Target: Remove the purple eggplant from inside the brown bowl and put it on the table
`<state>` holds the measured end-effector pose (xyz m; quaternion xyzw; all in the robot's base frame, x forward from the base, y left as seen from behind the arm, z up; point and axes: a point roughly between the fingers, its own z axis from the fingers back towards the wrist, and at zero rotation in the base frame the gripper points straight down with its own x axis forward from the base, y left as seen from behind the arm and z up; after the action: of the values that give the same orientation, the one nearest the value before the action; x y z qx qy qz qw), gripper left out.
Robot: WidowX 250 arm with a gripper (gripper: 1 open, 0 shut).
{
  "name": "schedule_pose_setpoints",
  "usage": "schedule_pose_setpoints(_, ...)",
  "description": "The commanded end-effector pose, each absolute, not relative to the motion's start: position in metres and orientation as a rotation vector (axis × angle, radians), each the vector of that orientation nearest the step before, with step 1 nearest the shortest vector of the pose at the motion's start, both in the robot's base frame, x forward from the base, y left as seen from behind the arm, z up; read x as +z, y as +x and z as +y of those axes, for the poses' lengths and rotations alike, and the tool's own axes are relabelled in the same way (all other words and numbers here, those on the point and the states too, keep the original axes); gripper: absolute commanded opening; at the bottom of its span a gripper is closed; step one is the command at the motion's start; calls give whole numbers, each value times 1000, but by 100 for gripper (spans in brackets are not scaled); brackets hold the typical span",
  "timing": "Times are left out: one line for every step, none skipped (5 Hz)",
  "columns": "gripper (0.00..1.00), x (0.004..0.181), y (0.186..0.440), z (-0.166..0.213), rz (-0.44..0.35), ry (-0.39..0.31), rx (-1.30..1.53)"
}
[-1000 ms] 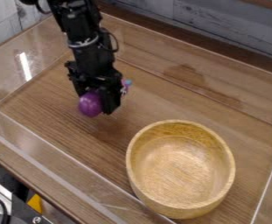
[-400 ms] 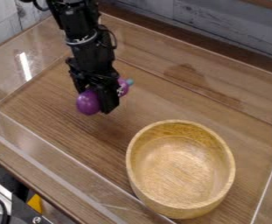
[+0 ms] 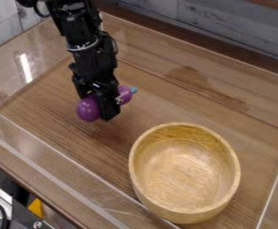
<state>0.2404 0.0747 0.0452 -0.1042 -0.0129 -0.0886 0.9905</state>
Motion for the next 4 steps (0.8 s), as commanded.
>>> schedule_pose_setpoints(0, 45, 240, 80, -37, -200, -182)
schedule_pose_setpoints(0, 36, 237, 81, -20, -201, -198)
schedule_pose_setpoints(0, 29, 236, 81, -8, -201, -213)
schedule_pose_setpoints(100, 27, 241, 74, -5, -204, -166)
